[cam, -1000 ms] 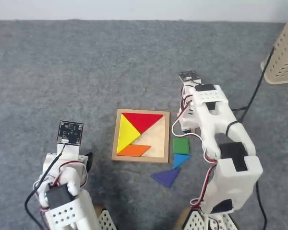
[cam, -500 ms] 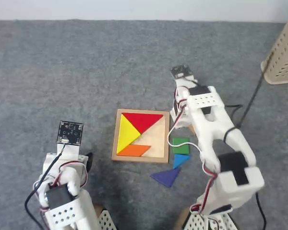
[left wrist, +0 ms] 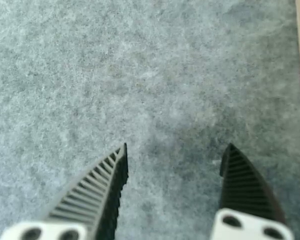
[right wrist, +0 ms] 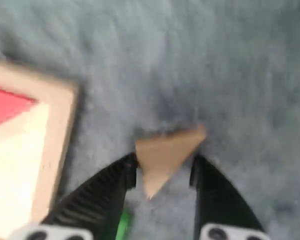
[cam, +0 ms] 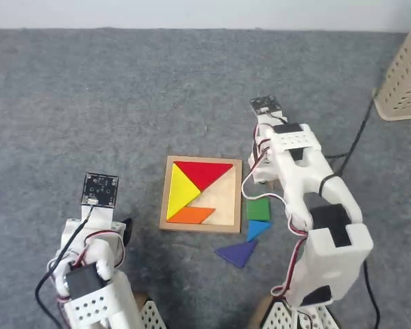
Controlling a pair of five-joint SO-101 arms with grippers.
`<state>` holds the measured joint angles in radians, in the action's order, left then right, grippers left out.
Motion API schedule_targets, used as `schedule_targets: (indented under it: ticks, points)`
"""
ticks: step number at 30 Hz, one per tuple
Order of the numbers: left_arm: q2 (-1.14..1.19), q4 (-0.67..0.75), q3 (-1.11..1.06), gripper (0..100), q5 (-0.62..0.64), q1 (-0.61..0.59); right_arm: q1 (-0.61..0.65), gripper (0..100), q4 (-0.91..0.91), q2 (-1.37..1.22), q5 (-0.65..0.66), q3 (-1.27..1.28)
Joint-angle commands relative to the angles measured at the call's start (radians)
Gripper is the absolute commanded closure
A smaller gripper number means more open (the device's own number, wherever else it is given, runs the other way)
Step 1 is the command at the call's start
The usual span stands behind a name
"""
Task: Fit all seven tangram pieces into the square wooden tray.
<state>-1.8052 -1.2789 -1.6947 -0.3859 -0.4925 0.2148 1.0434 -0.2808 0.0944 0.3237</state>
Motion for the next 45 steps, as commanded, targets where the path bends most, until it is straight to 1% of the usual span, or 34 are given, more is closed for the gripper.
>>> schedule_targets:
  ticks: [1,7,9,11,14,17,20,23,27,31,37,45]
  points:
    - [-0.015,-0.005,0.008,72,-0.011,-0.005,-0.045,80.8,0.018,-0.010,-0.023,-0.006]
    - [-0.015,-0.005,0.008,72,-0.011,-0.005,-0.045,81.0,0.019,-0.002,-0.046,-0.002]
    - [-0.015,-0.005,0.008,72,-0.011,-0.005,-0.045,81.0,0.050,0.025,-0.055,-0.014]
    - [-0.015,-0.005,0.008,72,-0.011,-0.005,-0.044,80.8,0.087,0.090,-0.112,-0.038]
    - [-0.015,-0.005,0.008,72,-0.011,-0.005,-0.024,80.7,0.094,0.219,-0.170,-0.044]
    - [-0.015,-0.005,0.008,72,-0.011,-0.005,0.041,80.7,0.088,0.286,-0.176,-0.029]
    - [-0.015,-0.005,0.008,72,-0.011,-0.005,0.087,80.7,0.035,0.255,-0.175,0.002]
    - [-0.015,-0.005,0.008,72,-0.011,-0.005,0.087,80.7,-0.010,0.176,-0.173,0.002]
    - [-0.015,-0.005,0.008,72,-0.011,-0.005,0.087,80.7,-0.010,0.070,-0.172,-0.043]
    - [-0.015,-0.005,0.008,72,-0.011,-0.005,0.056,80.7,-0.010,0.005,-0.172,-0.063]
    - [-0.015,-0.005,0.008,72,-0.011,-0.005,-0.015,80.6,0.022,-0.025,-0.172,-0.060]
    - [-0.015,-0.005,0.008,72,-0.011,-0.005,-0.018,80.6,0.024,-0.025,-0.172,-0.038]
